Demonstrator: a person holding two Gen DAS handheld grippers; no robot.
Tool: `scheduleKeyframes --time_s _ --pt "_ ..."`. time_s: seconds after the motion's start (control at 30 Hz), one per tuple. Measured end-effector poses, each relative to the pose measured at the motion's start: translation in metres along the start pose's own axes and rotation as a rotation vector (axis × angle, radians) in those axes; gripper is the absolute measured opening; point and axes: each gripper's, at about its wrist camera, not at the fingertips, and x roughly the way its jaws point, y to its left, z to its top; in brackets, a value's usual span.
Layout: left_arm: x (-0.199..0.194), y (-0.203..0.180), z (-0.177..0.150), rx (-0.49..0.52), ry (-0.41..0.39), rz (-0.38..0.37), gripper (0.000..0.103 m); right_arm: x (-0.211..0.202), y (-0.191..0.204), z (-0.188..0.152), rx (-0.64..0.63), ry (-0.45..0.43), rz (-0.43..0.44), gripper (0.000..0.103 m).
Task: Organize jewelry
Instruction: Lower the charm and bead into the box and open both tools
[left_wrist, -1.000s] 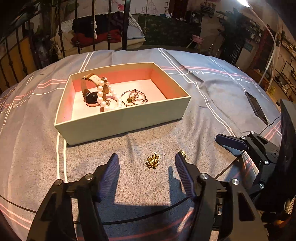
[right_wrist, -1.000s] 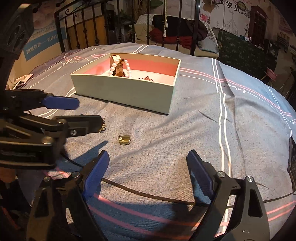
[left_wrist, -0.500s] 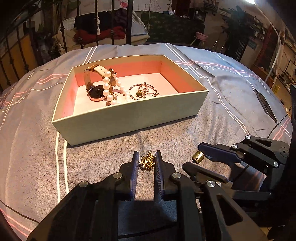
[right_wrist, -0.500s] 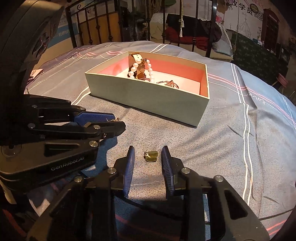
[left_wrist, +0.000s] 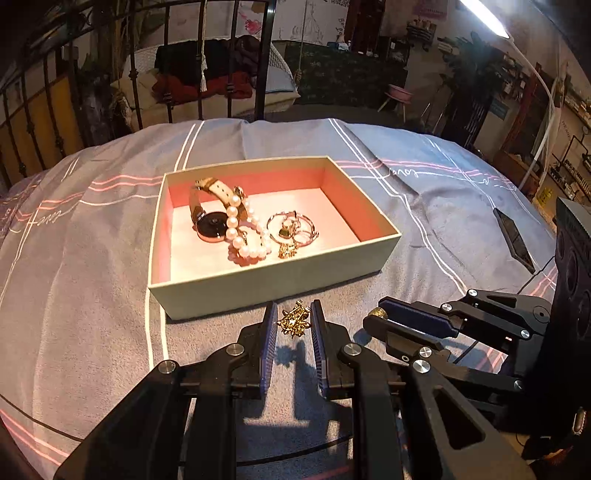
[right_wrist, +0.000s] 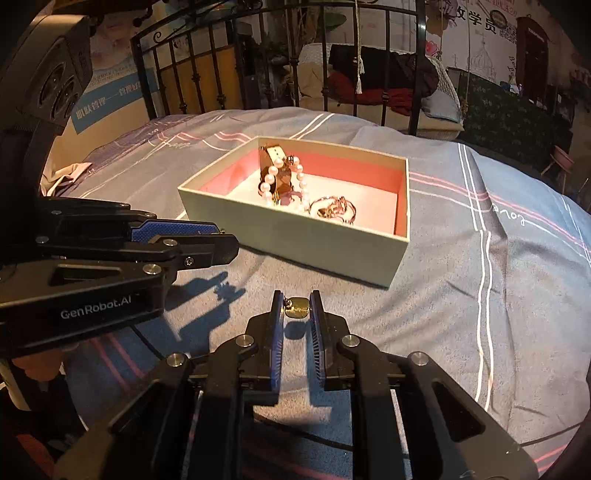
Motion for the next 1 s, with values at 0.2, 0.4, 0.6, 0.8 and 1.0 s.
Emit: scheduleKeyframes --time_s 0.2,0.4,0.6,0.8,1.0 --pt "-0.008 0.009 0.048 -0.010 -0.079 0.028 0.018 -0.001 -0.012 0.049 0.004 -0.072 -0.009 0.015" --pt "0.005 0.016 0.090 -0.016 -0.095 0.058 0.018 0.023 -0.026 0.085 0.040 -0.059 -0.012 0.015" --pt "0.037 0.020 0.114 -0.027 -0.035 0.067 0.018 0.058 -0.036 0.093 0.072 -0.007 -0.024 0.015" --pt "0.058 0.028 0.103 -0.053 0.010 0.073 0.018 0.072 -0.044 0.086 0.109 0.018 -0.014 0.015" --pt "0.066 0.033 0.100 -0.061 0.036 0.085 0.018 0.081 -0.040 0.079 0.092 0.052 -0.003 0.015"
